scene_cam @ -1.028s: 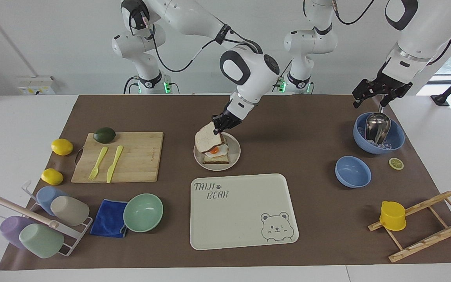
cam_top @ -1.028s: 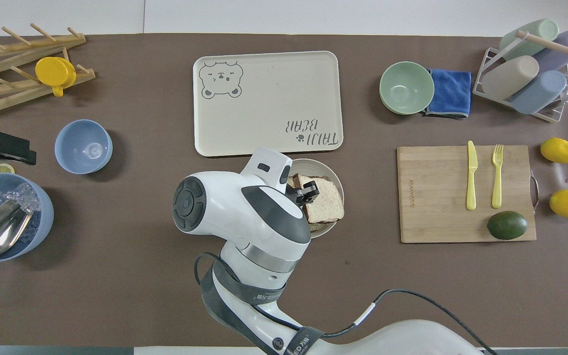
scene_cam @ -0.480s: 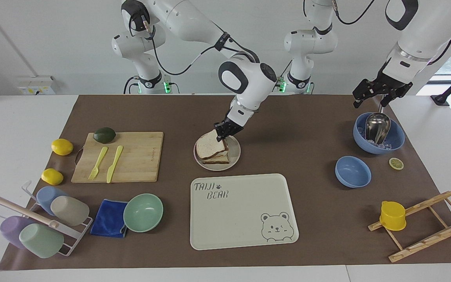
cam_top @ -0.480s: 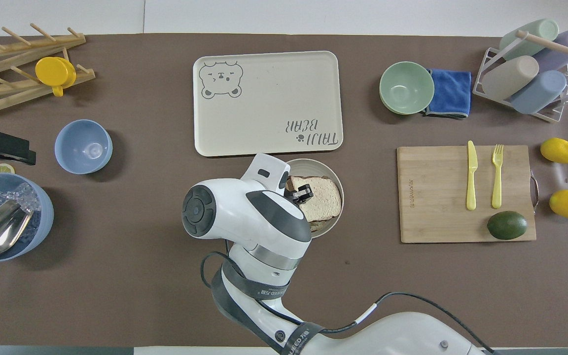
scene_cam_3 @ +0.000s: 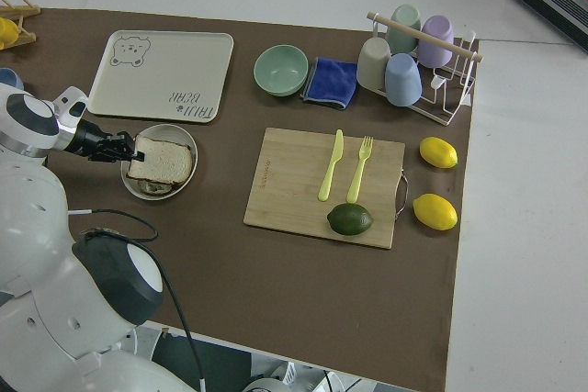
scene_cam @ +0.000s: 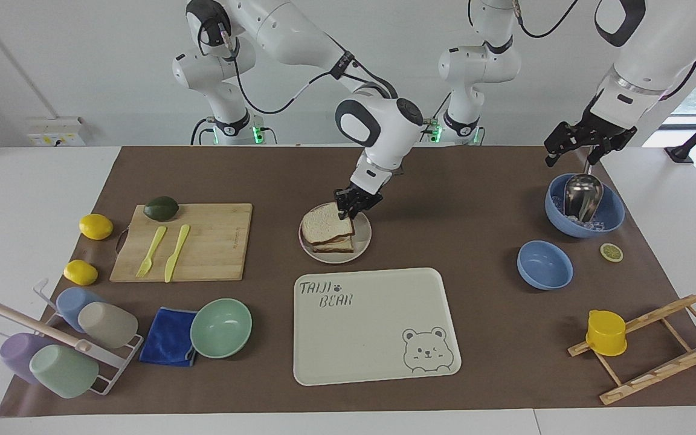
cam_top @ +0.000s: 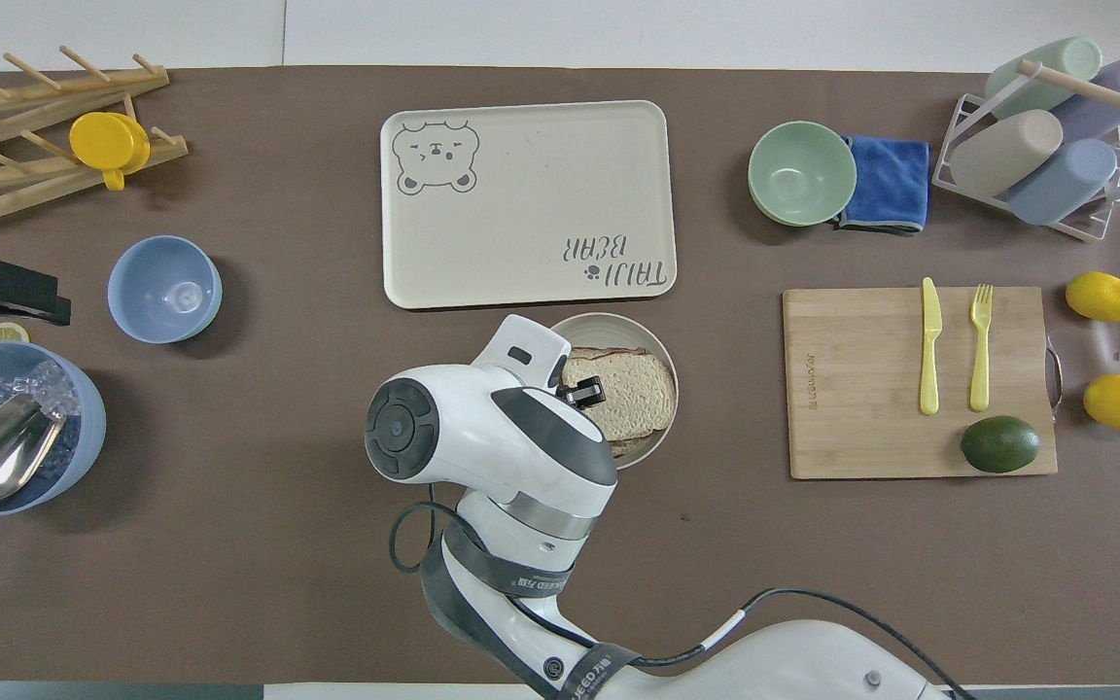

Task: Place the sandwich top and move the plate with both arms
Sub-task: 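Withdraw the right gripper while the left gripper reaches the plate rim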

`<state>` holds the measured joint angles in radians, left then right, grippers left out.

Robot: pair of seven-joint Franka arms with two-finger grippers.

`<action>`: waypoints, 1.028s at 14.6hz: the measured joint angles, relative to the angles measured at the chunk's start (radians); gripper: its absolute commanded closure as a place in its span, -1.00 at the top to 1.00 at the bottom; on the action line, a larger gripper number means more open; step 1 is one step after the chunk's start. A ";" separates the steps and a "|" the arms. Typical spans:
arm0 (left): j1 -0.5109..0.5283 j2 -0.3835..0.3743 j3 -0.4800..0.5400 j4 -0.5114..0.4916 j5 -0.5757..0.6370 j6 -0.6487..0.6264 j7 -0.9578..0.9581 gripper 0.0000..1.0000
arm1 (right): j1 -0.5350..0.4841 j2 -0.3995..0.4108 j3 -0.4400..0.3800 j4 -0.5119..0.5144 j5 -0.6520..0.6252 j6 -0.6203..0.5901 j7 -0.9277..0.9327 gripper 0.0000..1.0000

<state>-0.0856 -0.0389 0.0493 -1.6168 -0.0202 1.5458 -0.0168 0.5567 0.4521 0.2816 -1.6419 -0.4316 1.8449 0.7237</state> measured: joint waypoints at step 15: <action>-0.011 -0.060 -0.018 -0.186 -0.074 0.149 -0.031 1.00 | -0.390 -0.189 0.002 0.074 0.363 -0.119 -0.253 1.00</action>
<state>-0.0970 -0.0987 0.0314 -1.8031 -0.0947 1.6952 -0.0477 0.1666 0.2632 0.2840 -1.5680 -0.0687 1.7264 0.4704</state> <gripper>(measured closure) 0.000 0.026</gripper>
